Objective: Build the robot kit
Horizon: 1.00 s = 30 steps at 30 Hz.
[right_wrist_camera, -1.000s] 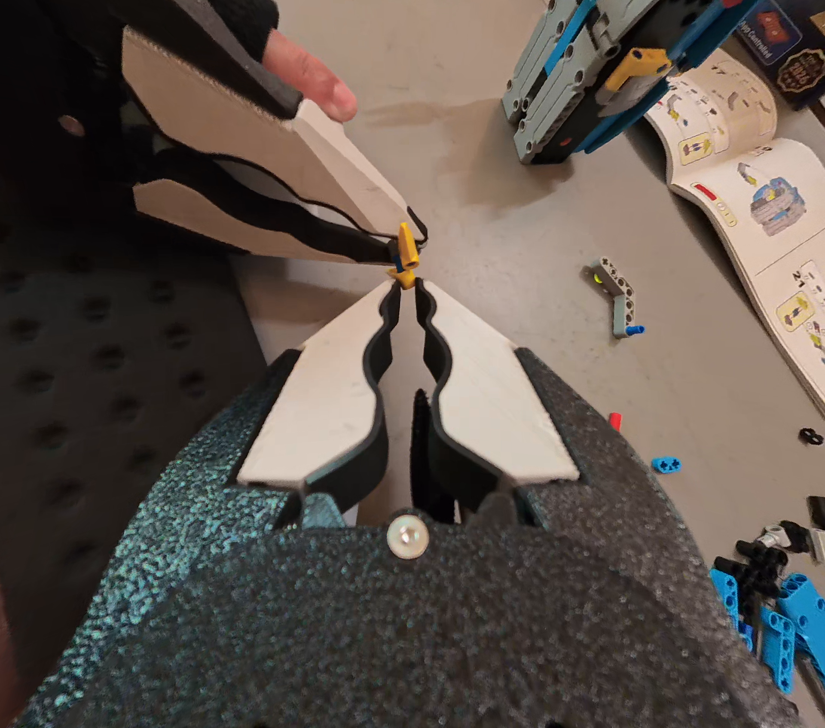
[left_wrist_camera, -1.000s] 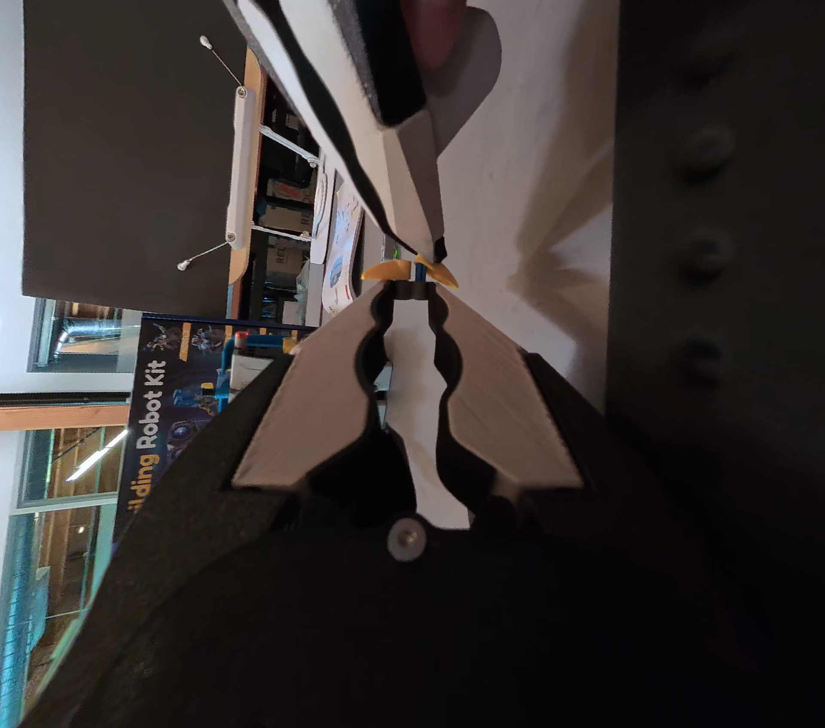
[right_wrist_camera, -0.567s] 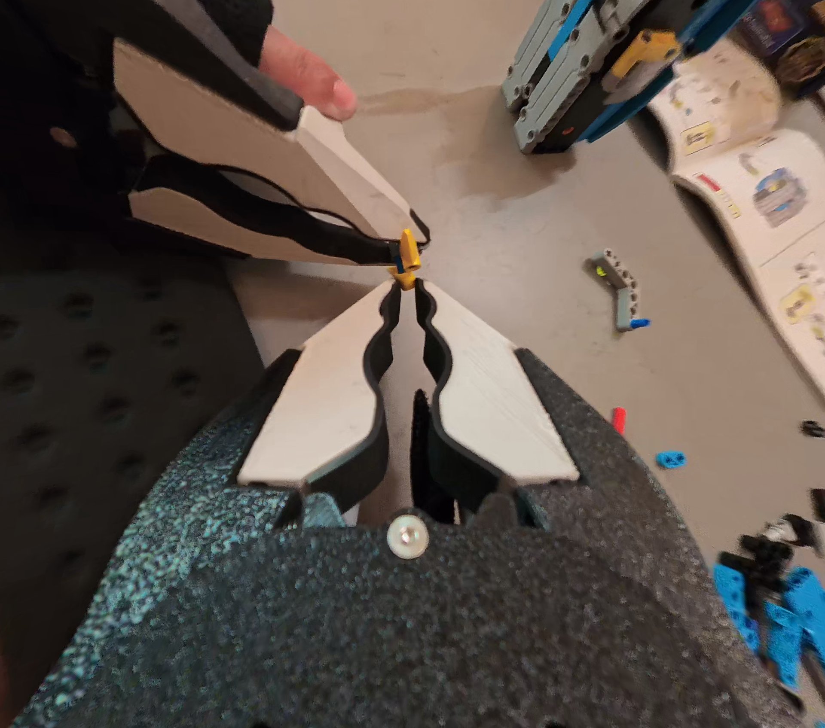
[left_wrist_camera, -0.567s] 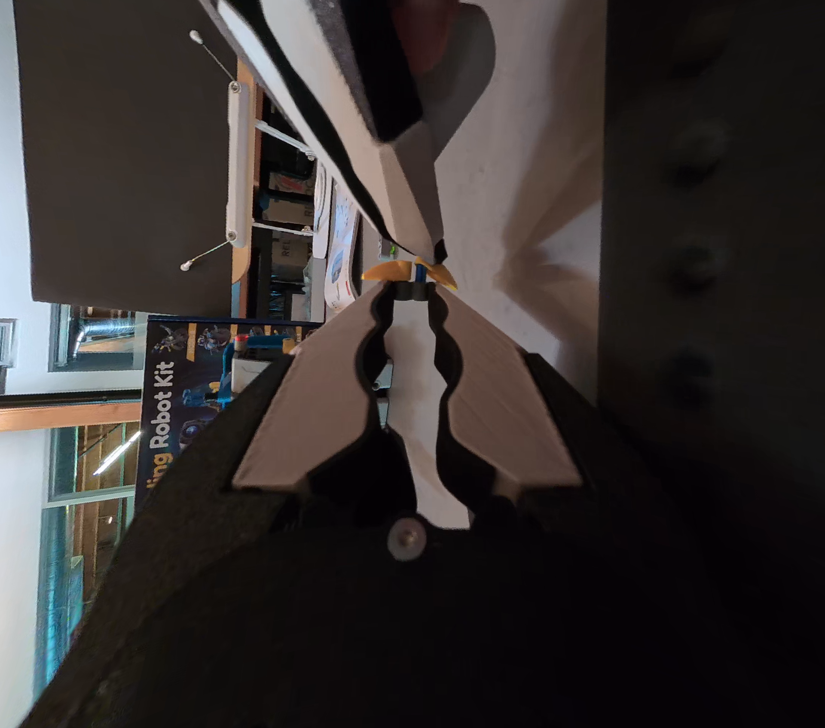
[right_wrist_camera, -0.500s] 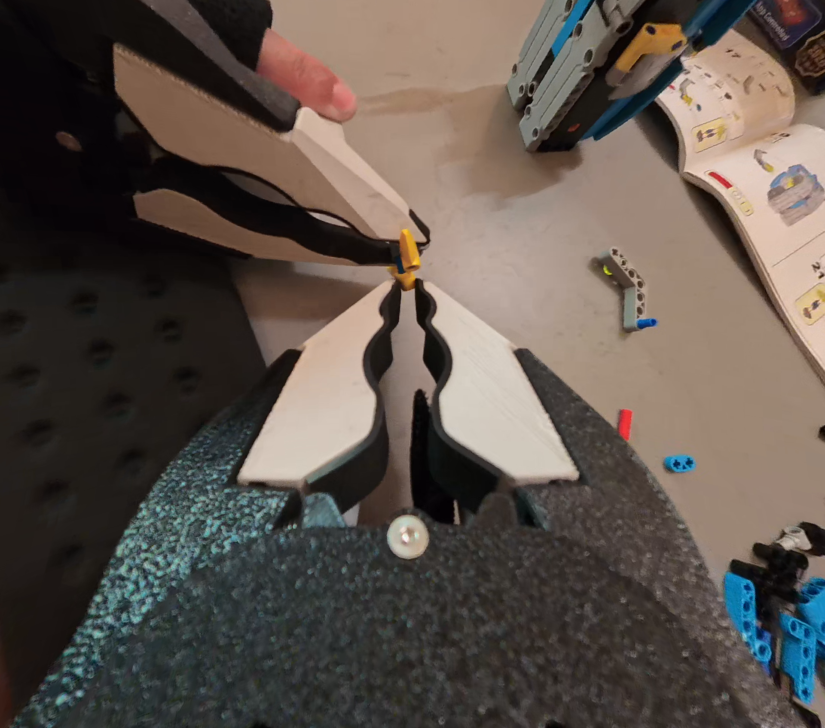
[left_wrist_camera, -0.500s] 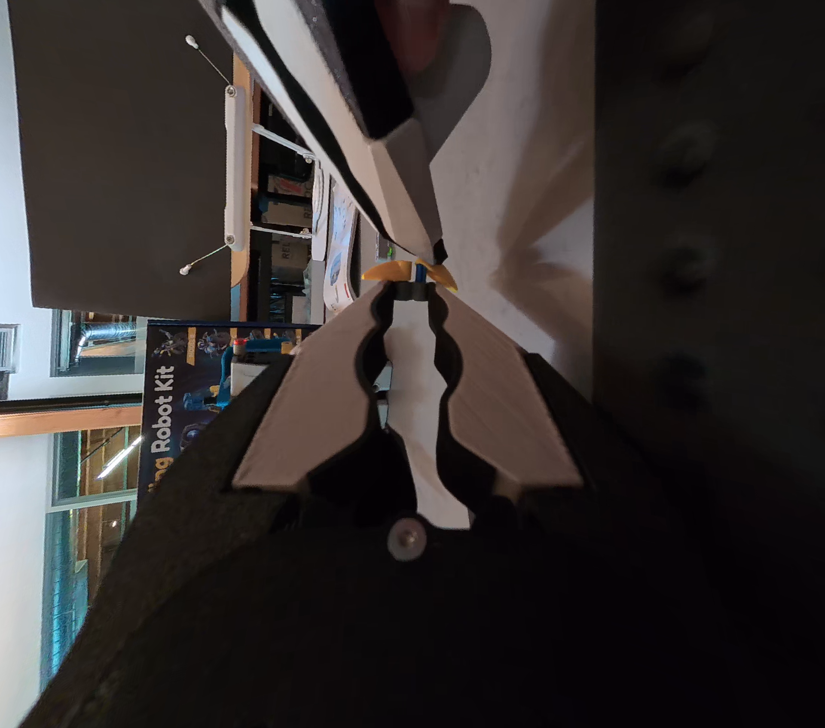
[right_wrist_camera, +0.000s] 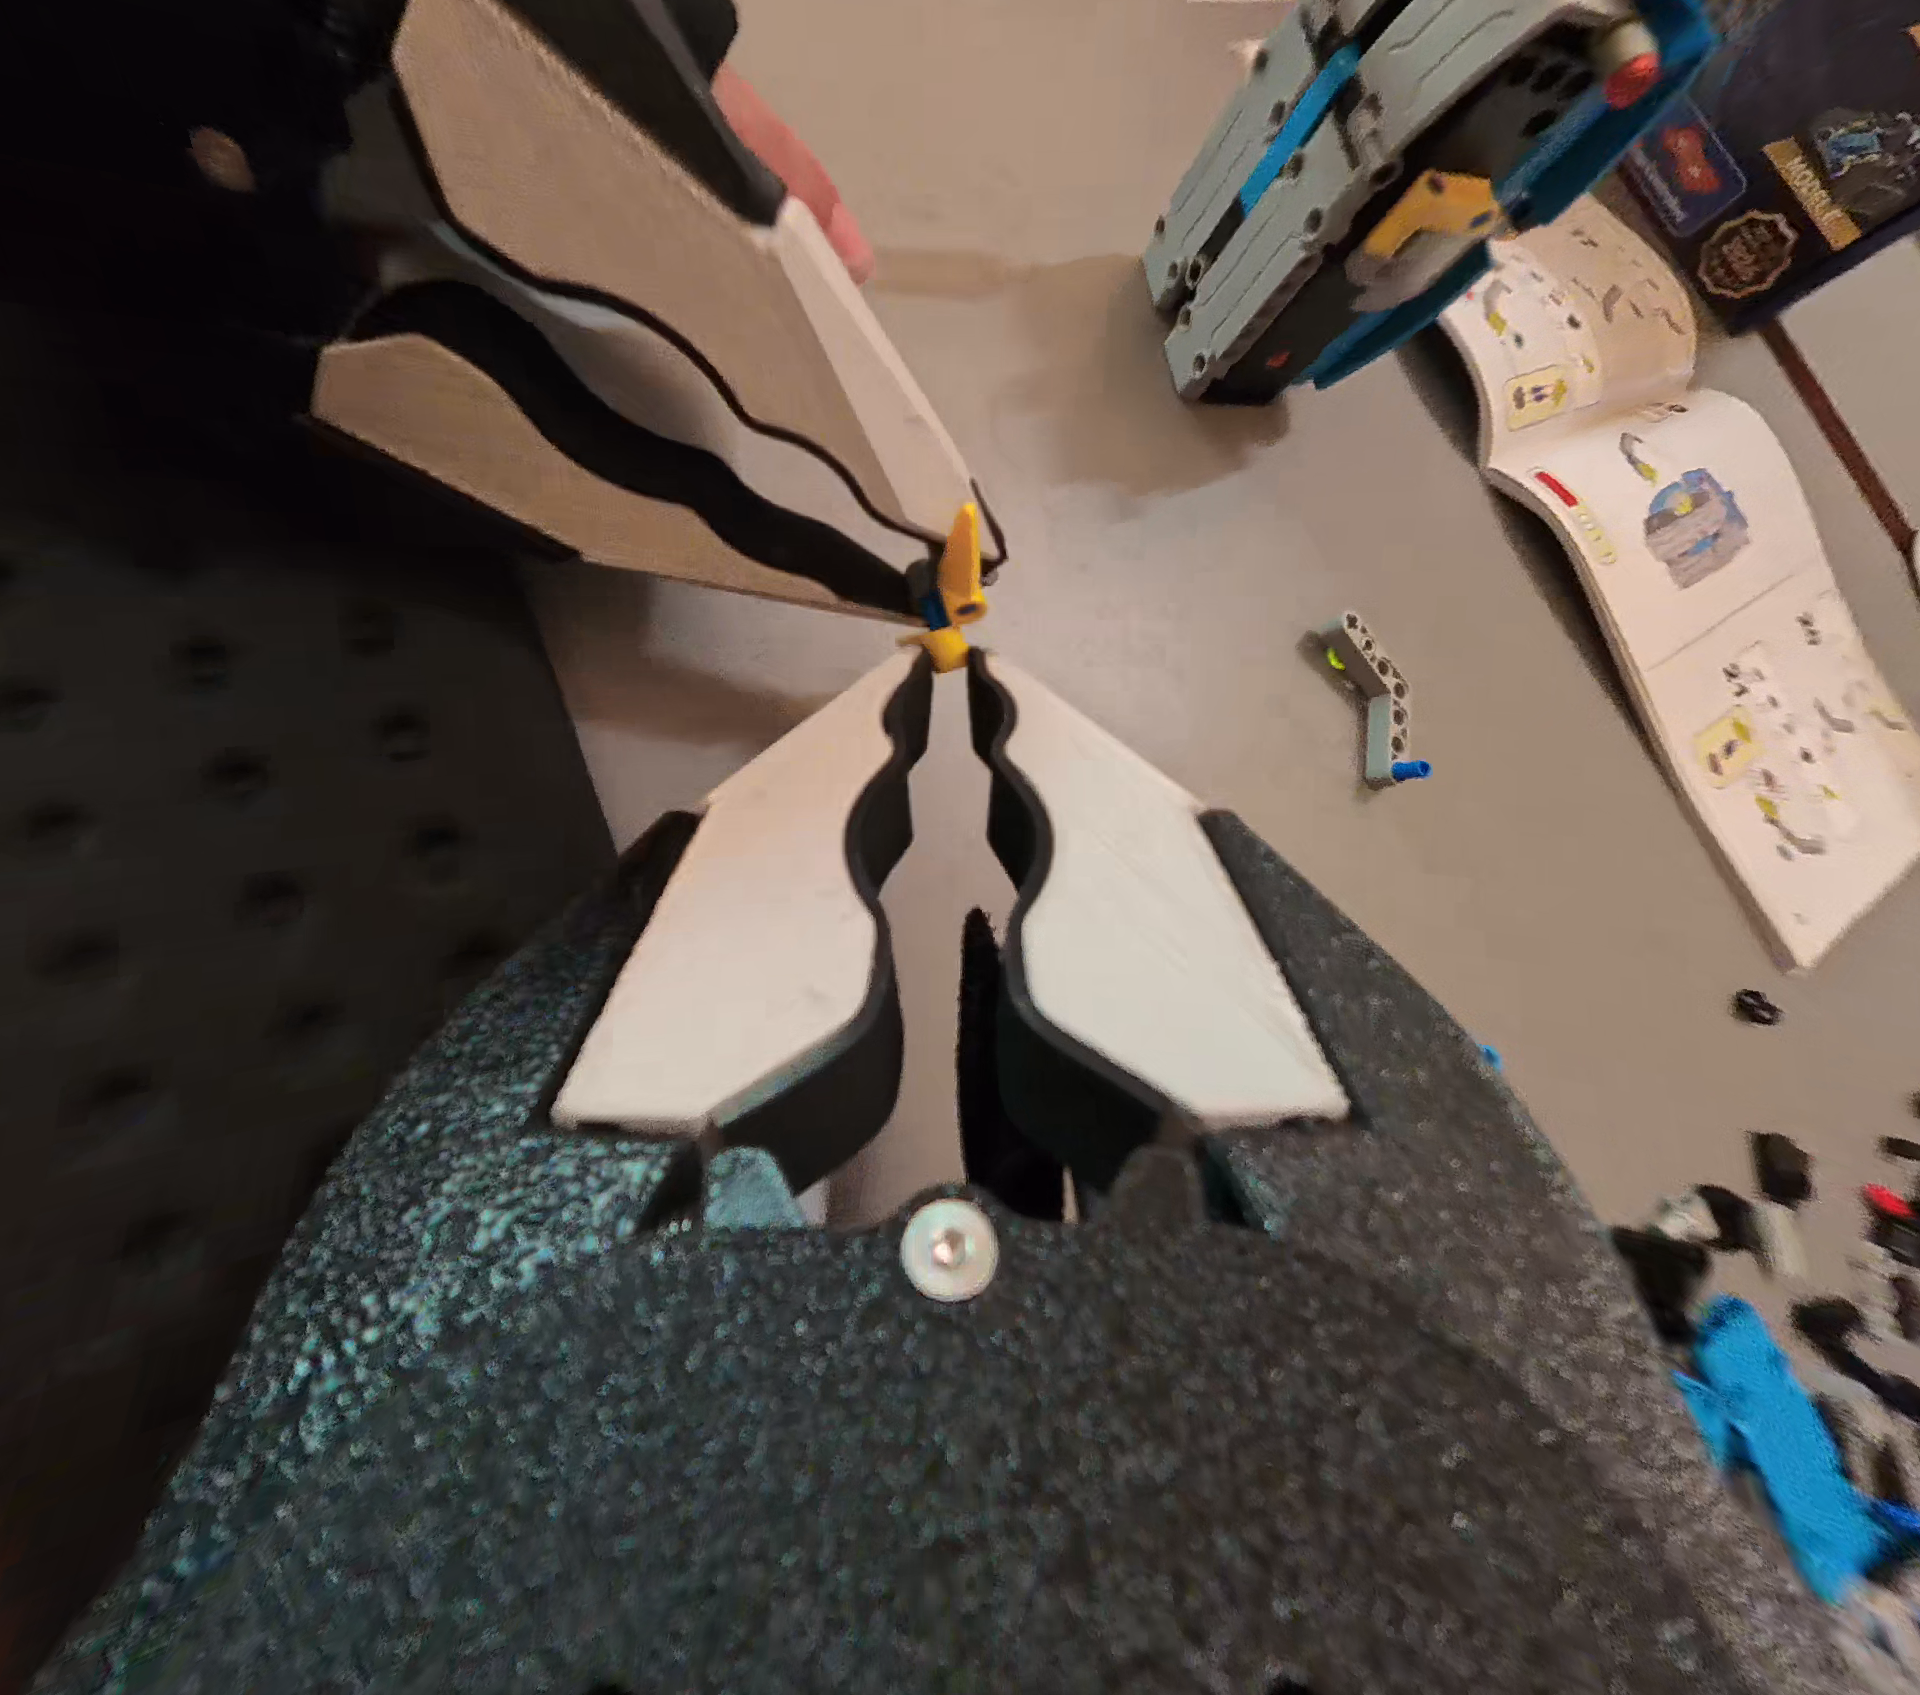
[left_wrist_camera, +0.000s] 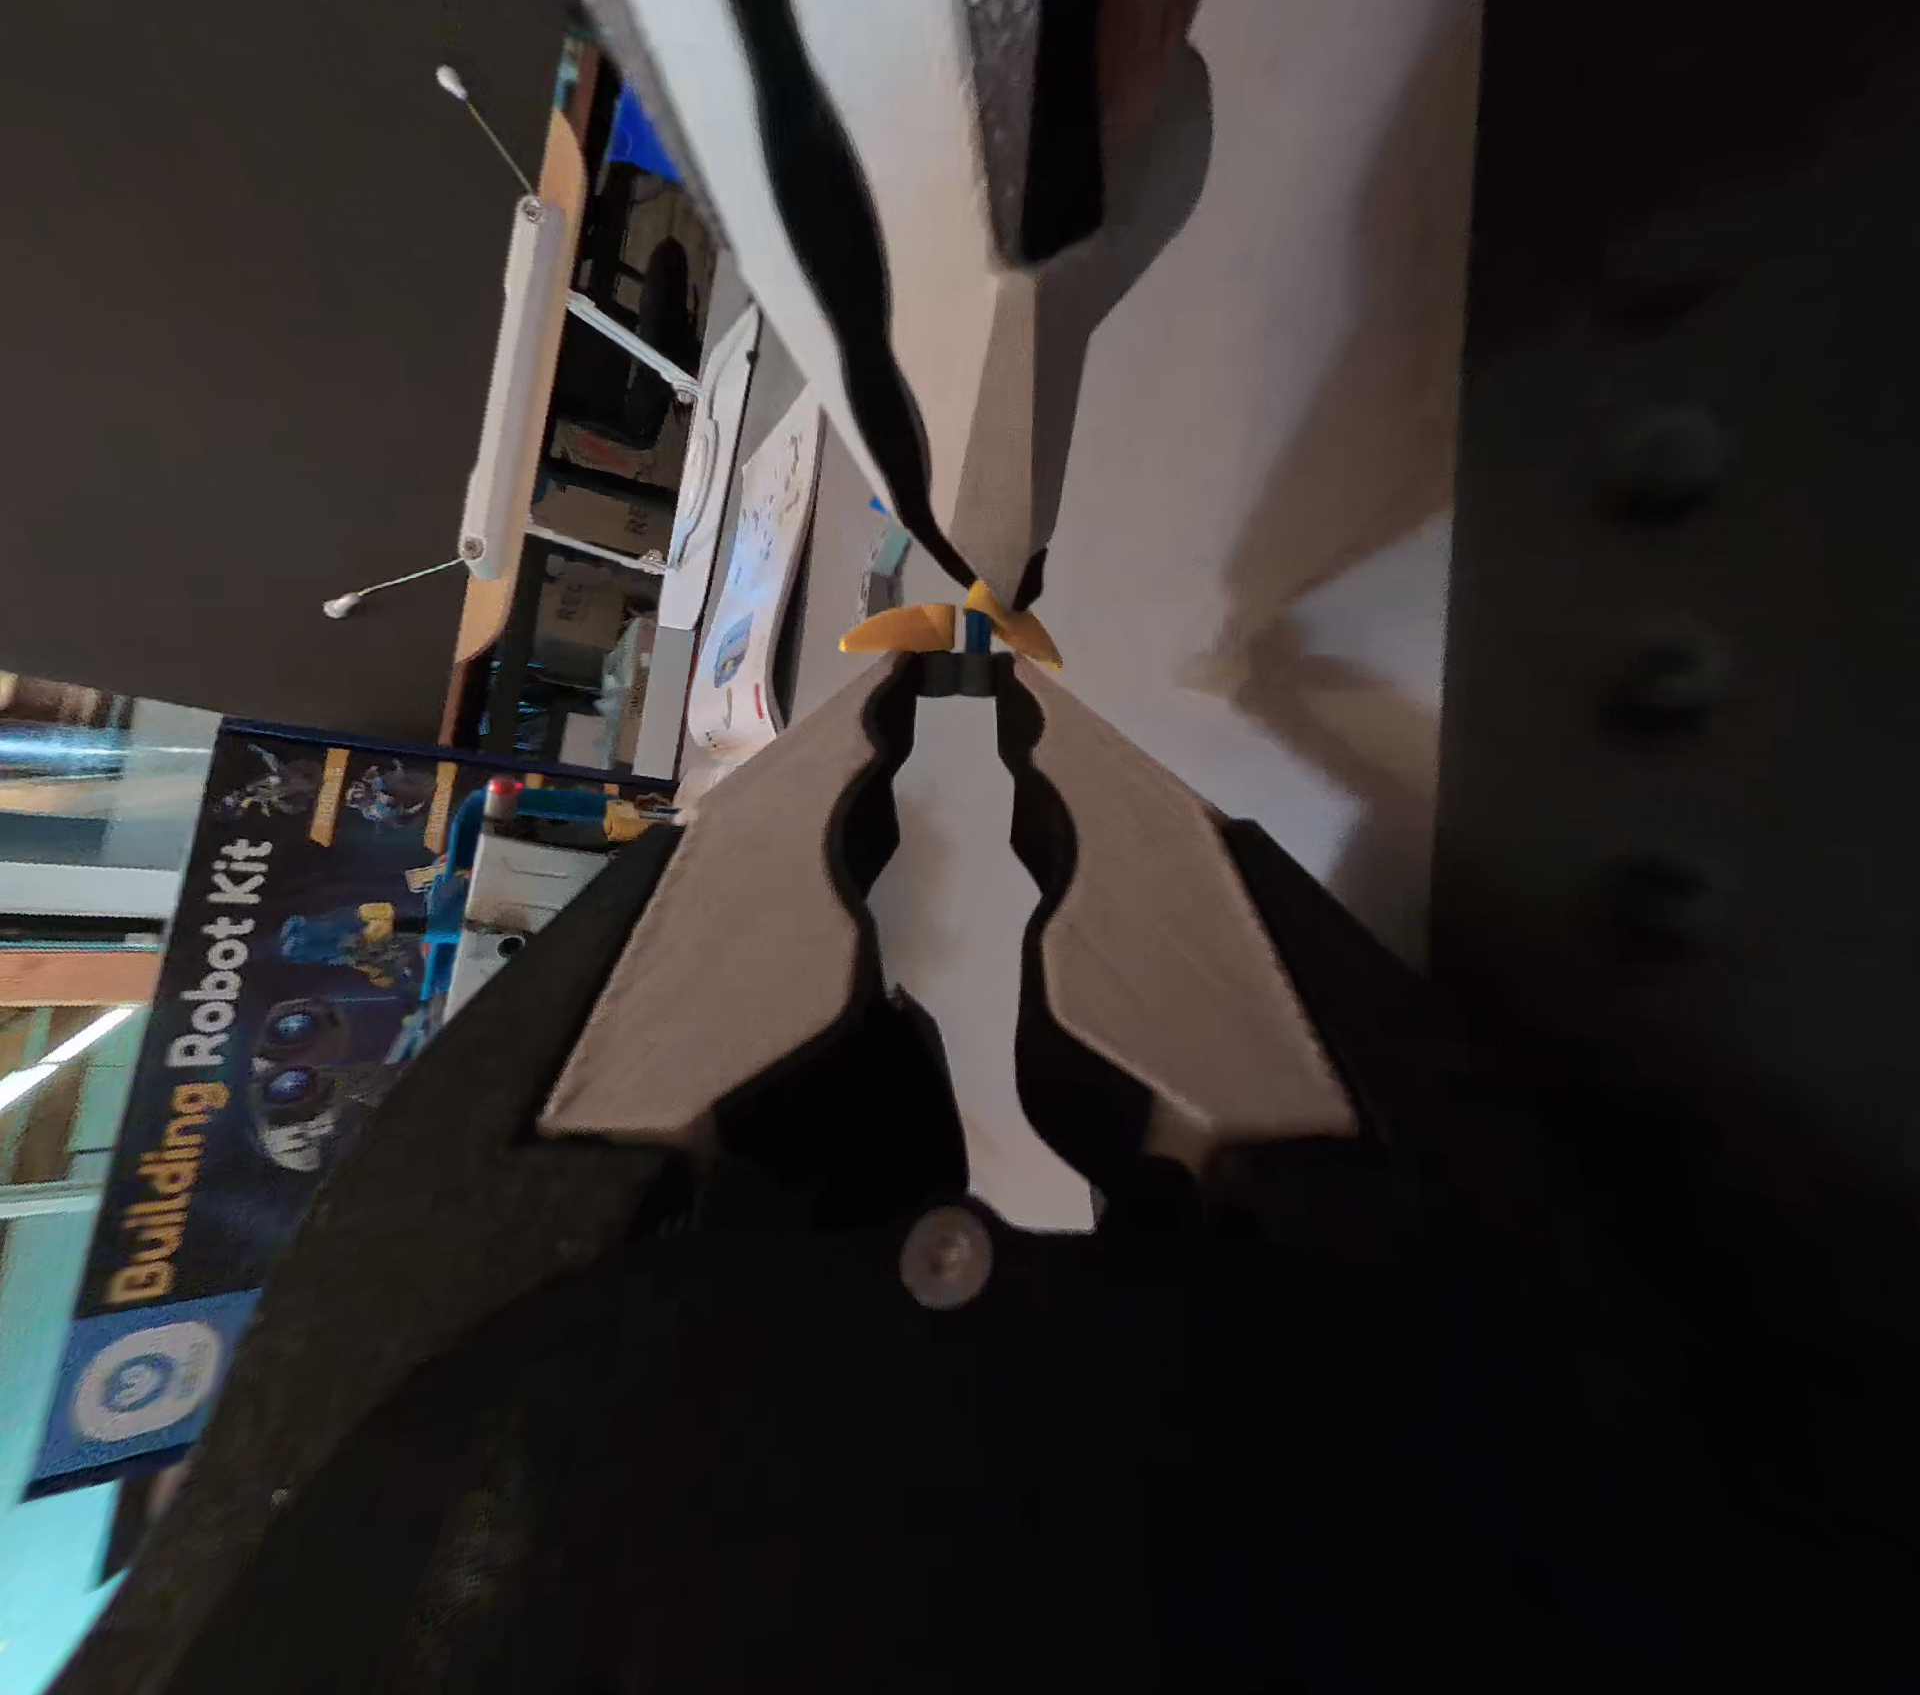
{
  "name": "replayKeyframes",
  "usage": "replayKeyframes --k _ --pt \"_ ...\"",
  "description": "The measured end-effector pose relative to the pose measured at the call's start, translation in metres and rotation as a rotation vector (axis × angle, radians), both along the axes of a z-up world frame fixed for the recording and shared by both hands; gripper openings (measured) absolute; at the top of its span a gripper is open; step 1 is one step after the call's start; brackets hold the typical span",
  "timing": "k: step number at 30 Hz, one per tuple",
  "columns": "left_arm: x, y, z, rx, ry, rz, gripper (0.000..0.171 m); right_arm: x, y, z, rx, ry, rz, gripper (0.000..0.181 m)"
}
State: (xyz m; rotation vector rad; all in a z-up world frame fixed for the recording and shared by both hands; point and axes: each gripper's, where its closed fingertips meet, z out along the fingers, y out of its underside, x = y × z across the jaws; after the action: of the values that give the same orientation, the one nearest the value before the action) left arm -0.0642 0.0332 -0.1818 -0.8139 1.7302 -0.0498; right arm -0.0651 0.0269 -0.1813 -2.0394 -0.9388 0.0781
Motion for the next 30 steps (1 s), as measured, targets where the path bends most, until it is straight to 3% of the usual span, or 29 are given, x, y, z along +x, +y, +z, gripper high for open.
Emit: replayKeyframes --k 6,12,21,30 --pt "0.000 -0.003 0.001 -0.032 -0.009 -0.019 0.015 -0.010 -0.003 0.019 -0.003 0.263 0.079 0.005" --pt "0.000 -0.002 0.004 -0.049 -0.022 -0.016 0.015 -0.008 -0.002 0.019 -0.020 0.291 0.067 0.005" --pt "-0.004 0.001 0.029 -0.298 -0.160 -0.032 0.015 -0.002 0.002 0.042 -0.001 0.501 0.037 0.005" --pt "-0.005 0.002 0.034 -0.318 -0.183 -0.031 0.015 -0.005 0.001 0.045 -0.012 0.544 0.052 0.005"
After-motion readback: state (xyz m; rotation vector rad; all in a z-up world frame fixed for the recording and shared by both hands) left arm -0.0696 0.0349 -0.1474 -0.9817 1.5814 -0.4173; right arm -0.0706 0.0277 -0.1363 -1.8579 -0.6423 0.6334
